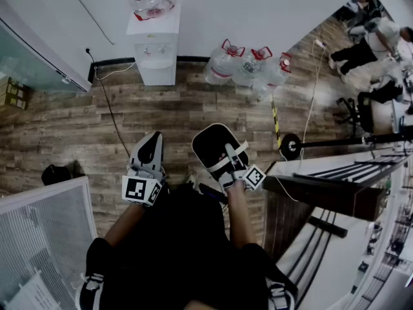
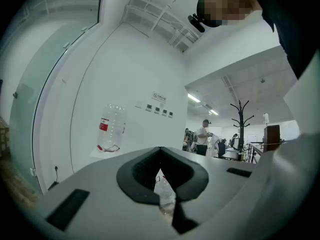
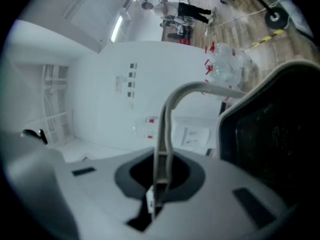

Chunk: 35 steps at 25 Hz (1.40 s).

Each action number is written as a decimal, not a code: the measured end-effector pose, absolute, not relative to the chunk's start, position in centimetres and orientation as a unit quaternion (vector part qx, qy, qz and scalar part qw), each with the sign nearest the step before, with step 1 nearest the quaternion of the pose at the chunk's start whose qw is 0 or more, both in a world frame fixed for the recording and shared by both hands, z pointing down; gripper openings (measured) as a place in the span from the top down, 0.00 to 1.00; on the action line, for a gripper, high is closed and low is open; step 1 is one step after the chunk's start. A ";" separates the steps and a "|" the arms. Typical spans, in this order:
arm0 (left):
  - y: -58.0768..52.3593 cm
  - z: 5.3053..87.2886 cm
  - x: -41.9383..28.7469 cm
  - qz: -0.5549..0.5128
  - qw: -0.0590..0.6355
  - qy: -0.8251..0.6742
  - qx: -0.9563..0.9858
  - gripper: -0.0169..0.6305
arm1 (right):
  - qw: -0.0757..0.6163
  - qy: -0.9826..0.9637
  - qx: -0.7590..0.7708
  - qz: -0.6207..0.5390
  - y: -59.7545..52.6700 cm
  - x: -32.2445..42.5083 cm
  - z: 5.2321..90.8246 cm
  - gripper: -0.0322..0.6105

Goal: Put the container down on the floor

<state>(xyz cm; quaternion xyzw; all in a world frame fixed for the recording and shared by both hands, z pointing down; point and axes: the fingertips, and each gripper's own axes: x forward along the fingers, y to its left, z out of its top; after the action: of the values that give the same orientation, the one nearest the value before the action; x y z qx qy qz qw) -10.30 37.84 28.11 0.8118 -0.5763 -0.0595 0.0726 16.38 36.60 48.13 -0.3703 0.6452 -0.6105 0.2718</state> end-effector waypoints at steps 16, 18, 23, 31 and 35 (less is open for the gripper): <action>39.5 28.2 -9.8 -0.056 0.074 -0.573 0.814 0.94 | 0.289 0.647 -0.348 -0.614 38.3 15.9 47.3 0.90; 39.5 28.2 -9.5 -0.054 0.073 -0.574 0.814 0.94 | 0.290 0.647 -0.346 -0.614 38.3 16.1 47.2 0.90; 39.4 28.2 -8.9 -0.055 0.071 -0.582 0.808 0.94 | 0.283 0.657 -0.335 -0.613 38.3 16.4 46.8 0.90; 39.9 28.2 -7.0 -0.058 0.067 -0.603 0.793 0.94 | 0.265 0.665 -0.318 -0.622 38.1 18.0 47.2 0.90; 40.6 28.4 -5.6 -0.056 0.068 -0.606 0.791 0.94 | 0.262 0.672 -0.305 -0.621 37.8 18.8 47.5 0.90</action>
<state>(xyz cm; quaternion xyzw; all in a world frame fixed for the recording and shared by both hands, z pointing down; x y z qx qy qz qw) -5.60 40.62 28.36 0.7908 -0.6058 -0.0556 0.0679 18.83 37.77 47.46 -0.3049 0.6724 -0.6214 0.2623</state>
